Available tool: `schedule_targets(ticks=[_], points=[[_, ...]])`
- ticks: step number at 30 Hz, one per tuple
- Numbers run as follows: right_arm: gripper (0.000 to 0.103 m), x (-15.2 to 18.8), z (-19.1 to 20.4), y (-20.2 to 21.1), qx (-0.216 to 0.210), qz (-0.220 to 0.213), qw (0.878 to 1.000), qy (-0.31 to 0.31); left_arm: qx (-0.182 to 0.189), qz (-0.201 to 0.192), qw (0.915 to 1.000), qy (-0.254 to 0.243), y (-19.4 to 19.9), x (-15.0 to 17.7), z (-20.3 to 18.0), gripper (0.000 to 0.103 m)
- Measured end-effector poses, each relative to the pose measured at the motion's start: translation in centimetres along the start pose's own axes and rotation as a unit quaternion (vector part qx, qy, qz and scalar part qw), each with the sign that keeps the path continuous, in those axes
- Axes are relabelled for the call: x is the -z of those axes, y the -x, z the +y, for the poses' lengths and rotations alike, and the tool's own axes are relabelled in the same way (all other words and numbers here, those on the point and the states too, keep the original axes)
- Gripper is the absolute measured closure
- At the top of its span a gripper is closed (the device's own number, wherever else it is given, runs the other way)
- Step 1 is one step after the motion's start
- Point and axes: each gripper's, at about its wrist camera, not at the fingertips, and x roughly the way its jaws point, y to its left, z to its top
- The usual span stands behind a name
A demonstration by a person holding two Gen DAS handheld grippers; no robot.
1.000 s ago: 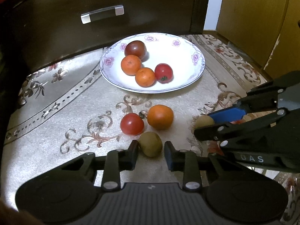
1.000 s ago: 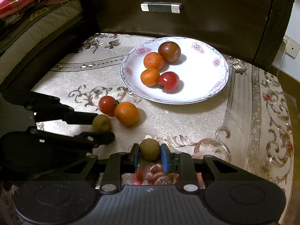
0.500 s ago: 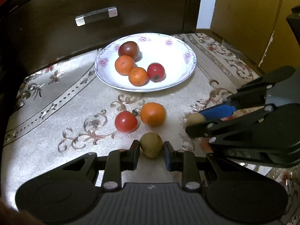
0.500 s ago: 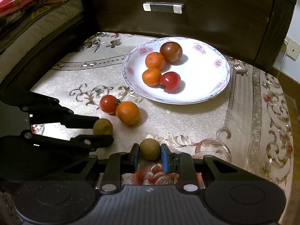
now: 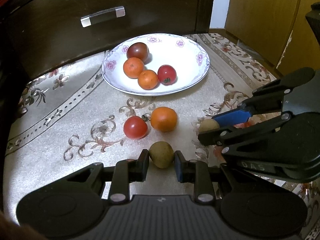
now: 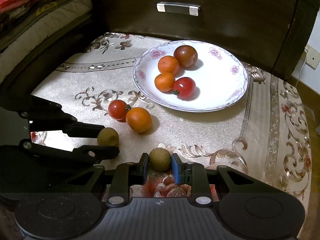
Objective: Organize fruits
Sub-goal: 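Lift the held brown fruits with both grippers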
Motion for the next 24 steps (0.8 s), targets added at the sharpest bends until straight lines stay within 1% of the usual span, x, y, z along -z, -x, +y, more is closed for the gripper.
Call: schedule_targets(ticks=[24], points=[[0.081,-0.23,0.31,0.37,0.013,-0.003,1.000,0.007,-0.002,-0.006,0.9999,-0.009,0.45,-0.11,-0.28,0.070]])
